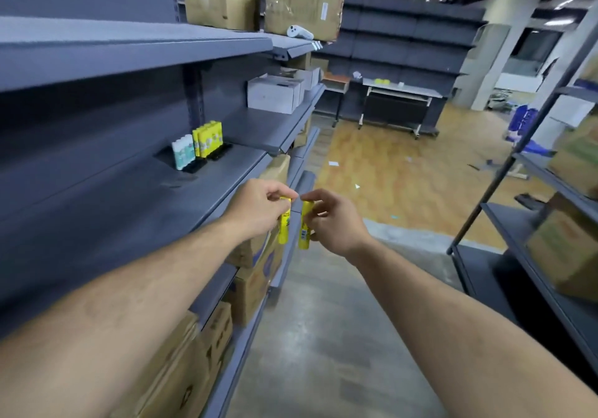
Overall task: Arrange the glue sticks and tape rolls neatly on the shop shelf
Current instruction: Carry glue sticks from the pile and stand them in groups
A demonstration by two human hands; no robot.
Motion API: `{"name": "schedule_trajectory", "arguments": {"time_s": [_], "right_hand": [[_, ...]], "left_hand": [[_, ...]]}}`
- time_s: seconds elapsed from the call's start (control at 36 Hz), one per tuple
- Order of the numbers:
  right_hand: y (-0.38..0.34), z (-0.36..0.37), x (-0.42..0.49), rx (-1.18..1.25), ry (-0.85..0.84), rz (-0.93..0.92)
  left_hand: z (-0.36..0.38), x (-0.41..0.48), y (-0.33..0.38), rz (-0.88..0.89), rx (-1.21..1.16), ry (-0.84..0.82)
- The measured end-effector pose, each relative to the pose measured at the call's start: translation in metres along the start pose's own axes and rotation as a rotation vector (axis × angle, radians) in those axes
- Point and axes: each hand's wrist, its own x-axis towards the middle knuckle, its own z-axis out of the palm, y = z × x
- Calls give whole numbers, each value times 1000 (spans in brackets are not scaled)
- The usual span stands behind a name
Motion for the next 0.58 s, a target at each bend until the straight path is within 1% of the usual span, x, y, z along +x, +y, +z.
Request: {"name": "schedule_trajectory", "arguments": {"time_s": [0.17,0.33,0.47,0.58], "right_hand": [[29,-6,82,7,-37,-12],[60,-20,173,95,-101,-8],[69,-38,245,138,-166,-48],[74,-40,297,145,-206,-65]], "left_hand": [[24,79,-20,-32,22,40],[42,157,-36,-89,66,126],[51,218,-35,-84,58,184],[51,260,-43,-119,56,217]]}}
